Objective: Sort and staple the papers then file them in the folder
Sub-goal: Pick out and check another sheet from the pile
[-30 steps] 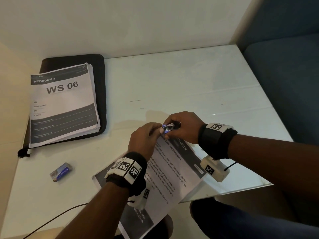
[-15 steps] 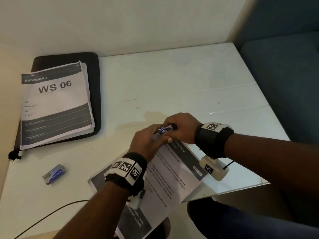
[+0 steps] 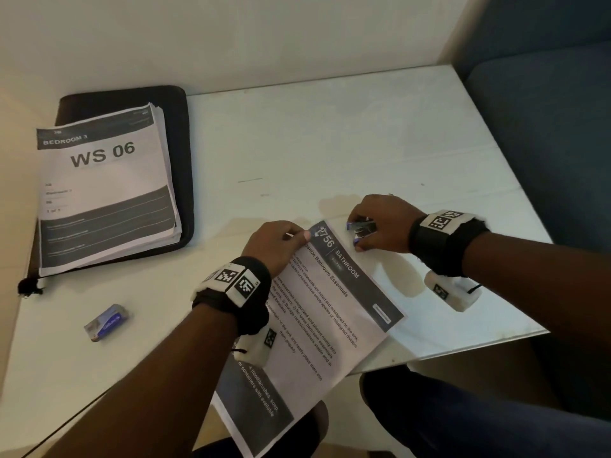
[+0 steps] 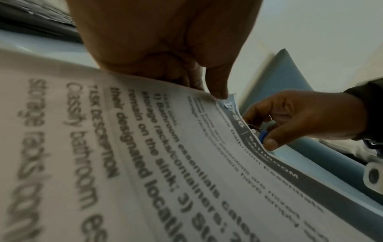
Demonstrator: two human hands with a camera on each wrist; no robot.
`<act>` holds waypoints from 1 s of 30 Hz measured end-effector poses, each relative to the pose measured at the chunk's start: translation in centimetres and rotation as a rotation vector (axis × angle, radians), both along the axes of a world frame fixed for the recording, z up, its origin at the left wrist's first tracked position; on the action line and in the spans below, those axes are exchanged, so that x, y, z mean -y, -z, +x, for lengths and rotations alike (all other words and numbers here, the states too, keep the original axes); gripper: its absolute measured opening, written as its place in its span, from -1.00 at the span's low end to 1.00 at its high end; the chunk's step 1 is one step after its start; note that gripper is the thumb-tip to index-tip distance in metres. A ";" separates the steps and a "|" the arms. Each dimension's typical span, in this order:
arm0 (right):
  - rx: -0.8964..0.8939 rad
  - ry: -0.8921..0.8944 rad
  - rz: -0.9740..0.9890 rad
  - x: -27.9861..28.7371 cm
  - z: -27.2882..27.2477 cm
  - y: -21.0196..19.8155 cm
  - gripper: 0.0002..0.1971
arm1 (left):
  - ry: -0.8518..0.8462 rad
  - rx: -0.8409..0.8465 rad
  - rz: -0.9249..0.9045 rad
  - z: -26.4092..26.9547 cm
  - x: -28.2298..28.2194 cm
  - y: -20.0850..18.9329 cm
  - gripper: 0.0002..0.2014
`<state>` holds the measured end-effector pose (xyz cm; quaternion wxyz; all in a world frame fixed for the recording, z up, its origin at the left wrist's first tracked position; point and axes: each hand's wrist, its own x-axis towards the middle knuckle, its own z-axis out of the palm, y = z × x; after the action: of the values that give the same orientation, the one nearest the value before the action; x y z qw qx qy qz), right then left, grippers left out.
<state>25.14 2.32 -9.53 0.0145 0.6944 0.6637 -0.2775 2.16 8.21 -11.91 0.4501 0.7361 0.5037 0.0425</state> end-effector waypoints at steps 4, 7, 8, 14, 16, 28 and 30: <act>0.070 -0.037 0.009 0.4 0.0 0.5 -0.59 | 0.000 0.005 0.027 1.2 -0.2 -0.2 -0.81; 0.098 -0.075 0.038 0.5 -0.2 0.8 -0.57 | 0.044 -0.034 0.016 1.5 -0.1 -0.5 -0.81; 0.113 -0.084 0.037 0.5 -0.1 0.7 -0.54 | 0.051 -0.038 0.017 1.4 0.0 -0.7 -0.81; -0.035 0.040 0.111 -0.1 0.0 -2.9 -0.56 | -0.001 0.082 0.079 -2.2 -0.1 -5.3 -0.85; -0.406 0.257 0.134 0.0 -0.8 -4.9 -0.54 | -0.058 0.180 0.114 -4.4 -0.5 -7.7 -0.84; -1.104 0.318 -0.047 -0.2 -13.7 -10.5 -0.65 | -0.795 0.823 0.112 -18.4 -1.7 -20.0 -0.76; -1.056 0.379 -0.009 -0.4 -16.1 -9.6 -0.80 | -0.926 0.868 0.107 -20.2 -2.4 -19.9 -0.79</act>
<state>9.01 2.69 0.06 -0.3670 0.5684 0.4432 -0.5880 -18.02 10.65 8.00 0.5108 0.3793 0.5386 0.5523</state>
